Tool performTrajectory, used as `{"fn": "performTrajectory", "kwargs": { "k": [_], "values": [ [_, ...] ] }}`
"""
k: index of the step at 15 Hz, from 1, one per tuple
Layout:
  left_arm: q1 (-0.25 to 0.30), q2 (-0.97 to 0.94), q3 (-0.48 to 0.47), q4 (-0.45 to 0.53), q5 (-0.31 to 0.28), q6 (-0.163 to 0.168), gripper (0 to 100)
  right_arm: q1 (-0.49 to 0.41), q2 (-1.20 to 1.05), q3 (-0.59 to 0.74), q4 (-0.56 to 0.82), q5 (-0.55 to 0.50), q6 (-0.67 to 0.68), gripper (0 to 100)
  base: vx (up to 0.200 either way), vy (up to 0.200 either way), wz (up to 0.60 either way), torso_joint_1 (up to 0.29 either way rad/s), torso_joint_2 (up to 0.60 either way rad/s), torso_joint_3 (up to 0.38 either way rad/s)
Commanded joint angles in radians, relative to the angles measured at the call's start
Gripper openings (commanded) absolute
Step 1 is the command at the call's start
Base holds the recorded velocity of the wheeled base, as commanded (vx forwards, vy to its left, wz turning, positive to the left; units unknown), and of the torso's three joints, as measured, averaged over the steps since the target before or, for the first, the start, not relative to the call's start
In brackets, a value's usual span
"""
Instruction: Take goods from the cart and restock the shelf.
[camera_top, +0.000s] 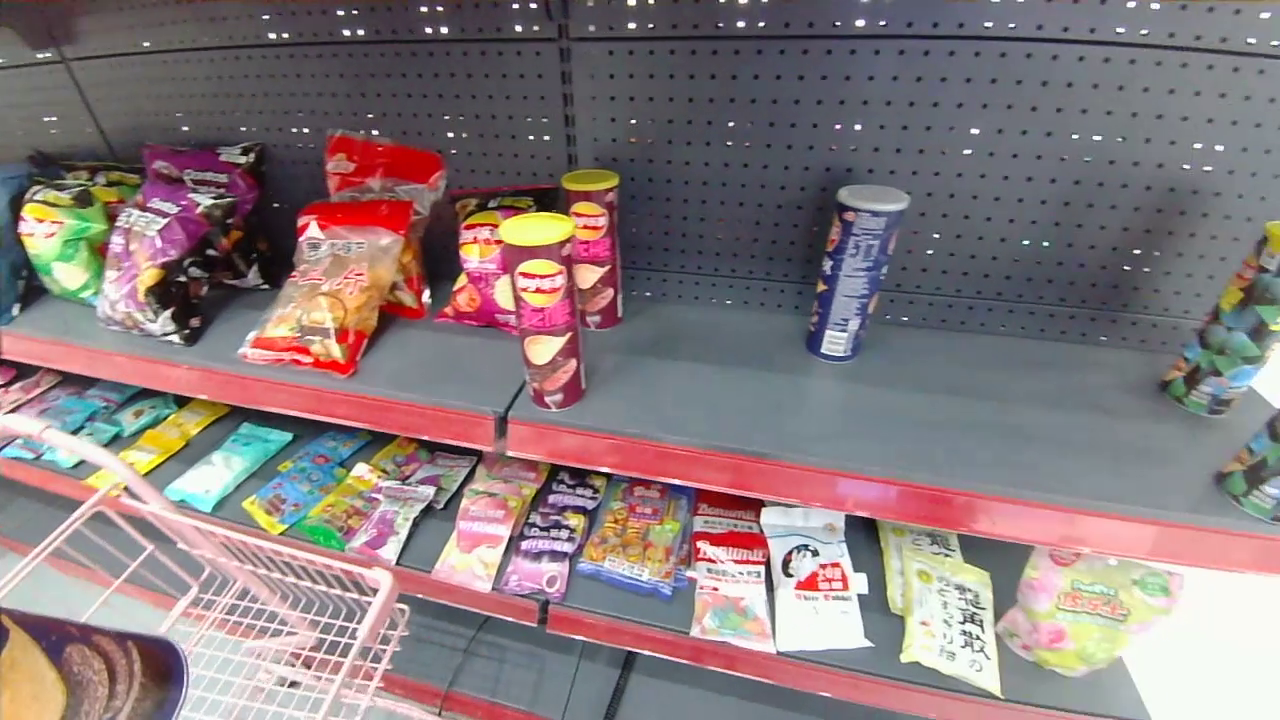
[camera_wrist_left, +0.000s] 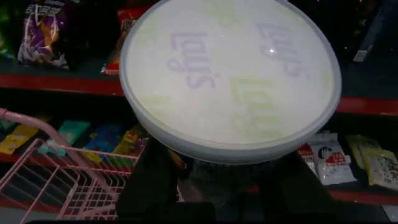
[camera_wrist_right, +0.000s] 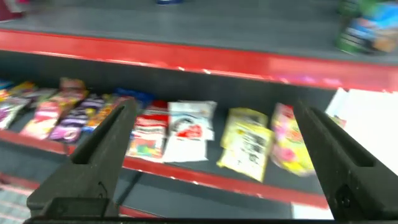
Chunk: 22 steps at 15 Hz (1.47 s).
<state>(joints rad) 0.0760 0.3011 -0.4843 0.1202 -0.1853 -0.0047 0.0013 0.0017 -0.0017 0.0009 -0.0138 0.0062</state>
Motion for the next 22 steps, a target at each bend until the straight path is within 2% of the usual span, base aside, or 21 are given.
{"fn": "performTrajectory", "kwargs": {
  "k": [1,2,5,12,14,16,19,20,21,22],
  "values": [
    [-0.001,0.003,0.001,0.001,0.000,0.005,0,0.000,0.000,0.000,-0.001,0.000,0.000,100,0.000,0.000,-0.60,-0.002,0.00,0.002],
    [-0.001,0.001,0.001,0.001,0.000,0.017,0,0.000,0.000,0.000,0.001,0.000,0.000,100,0.000,0.000,0.00,0.000,0.00,0.000],
    [0.001,-0.002,0.001,0.001,0.000,0.018,0,0.000,0.000,0.000,0.001,0.000,-0.002,100,0.000,0.000,0.00,0.000,0.00,0.000],
    [-0.002,-0.028,-0.002,0.009,-0.011,0.022,0,0.000,0.000,0.000,0.001,0.002,-0.003,100,0.171,0.000,0.00,-0.001,0.00,0.001],
    [-0.045,-0.073,0.001,0.013,-0.014,0.026,0,0.000,0.000,0.000,0.001,0.002,-0.006,100,0.000,0.000,0.00,0.000,0.00,0.000],
    [-0.067,-0.102,0.001,0.036,-0.014,0.026,0,0.000,0.000,0.000,0.001,0.002,-0.005,100,0.000,0.000,0.00,0.000,0.00,0.000],
    [-0.070,-0.154,0.000,0.130,-0.008,0.026,0,0.000,0.000,-0.004,-0.010,0.005,-0.011,100,0.000,0.000,0.00,0.000,0.00,0.000],
    [-0.070,-0.155,0.000,0.141,-0.003,0.026,0,0.032,0.135,-0.193,-0.022,0.048,0.029,100,0.000,0.000,0.00,0.000,0.00,0.000],
    [-0.070,-0.145,0.000,0.141,-0.002,0.026,0,0.042,0.201,-0.253,-0.022,0.052,0.057,100,0.000,0.000,0.00,0.000,0.00,0.000],
    [-0.070,-0.137,0.001,0.141,-0.002,0.026,0,0.088,0.310,-0.373,-0.019,0.120,0.028,100,0.000,0.000,0.00,0.000,0.00,0.000]
  ]
}}
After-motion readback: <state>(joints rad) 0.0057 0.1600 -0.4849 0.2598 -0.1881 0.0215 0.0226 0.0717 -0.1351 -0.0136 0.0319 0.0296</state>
